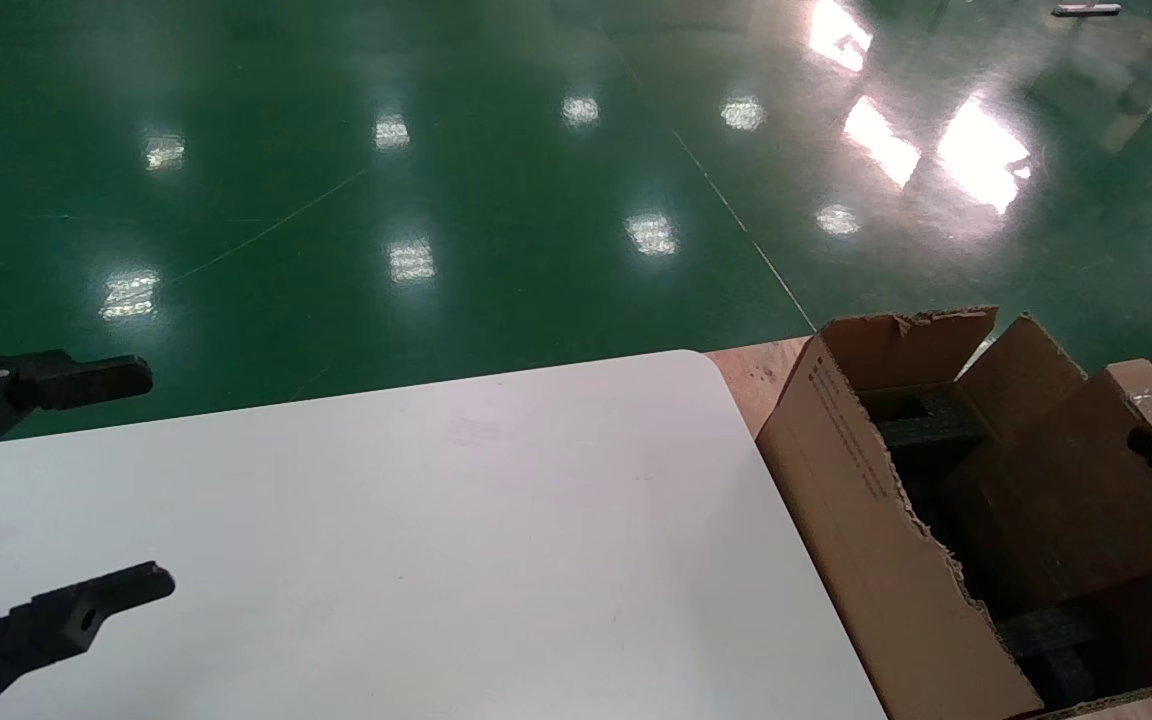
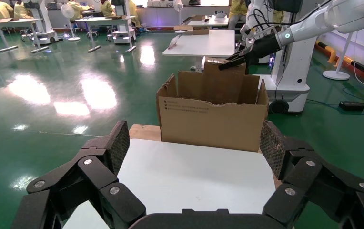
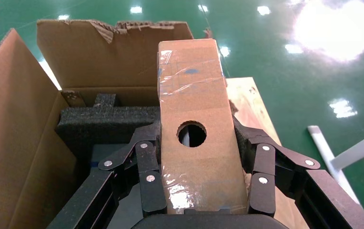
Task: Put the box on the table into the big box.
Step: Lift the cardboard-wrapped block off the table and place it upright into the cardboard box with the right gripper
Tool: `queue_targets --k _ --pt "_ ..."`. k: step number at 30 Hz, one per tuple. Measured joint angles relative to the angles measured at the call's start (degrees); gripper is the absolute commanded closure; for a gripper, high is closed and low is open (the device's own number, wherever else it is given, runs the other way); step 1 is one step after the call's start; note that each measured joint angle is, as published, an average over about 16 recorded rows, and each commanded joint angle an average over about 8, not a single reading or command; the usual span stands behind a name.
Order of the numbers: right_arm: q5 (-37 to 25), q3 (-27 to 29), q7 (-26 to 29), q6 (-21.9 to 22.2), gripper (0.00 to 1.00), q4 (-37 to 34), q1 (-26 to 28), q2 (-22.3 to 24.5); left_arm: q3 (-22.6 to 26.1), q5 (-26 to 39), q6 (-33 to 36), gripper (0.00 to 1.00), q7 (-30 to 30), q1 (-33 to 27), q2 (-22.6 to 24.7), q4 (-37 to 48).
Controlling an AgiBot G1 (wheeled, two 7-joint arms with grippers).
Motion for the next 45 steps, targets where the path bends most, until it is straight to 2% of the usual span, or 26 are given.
queue_targets --k 22,45 --pt "-1.5 -2.9 0.0 3.0 1.0 -2.9 3.4 -3.9 0.0 0.0 0.0 0.0 0.0 0.0 0.0 0.0" --pt "-1.9 -1.4 0.0 8.2 1.0 0.1 -0.5 -4.6 0.0 0.0 0.0 0.0 0.0 0.0 0.0 0.0"
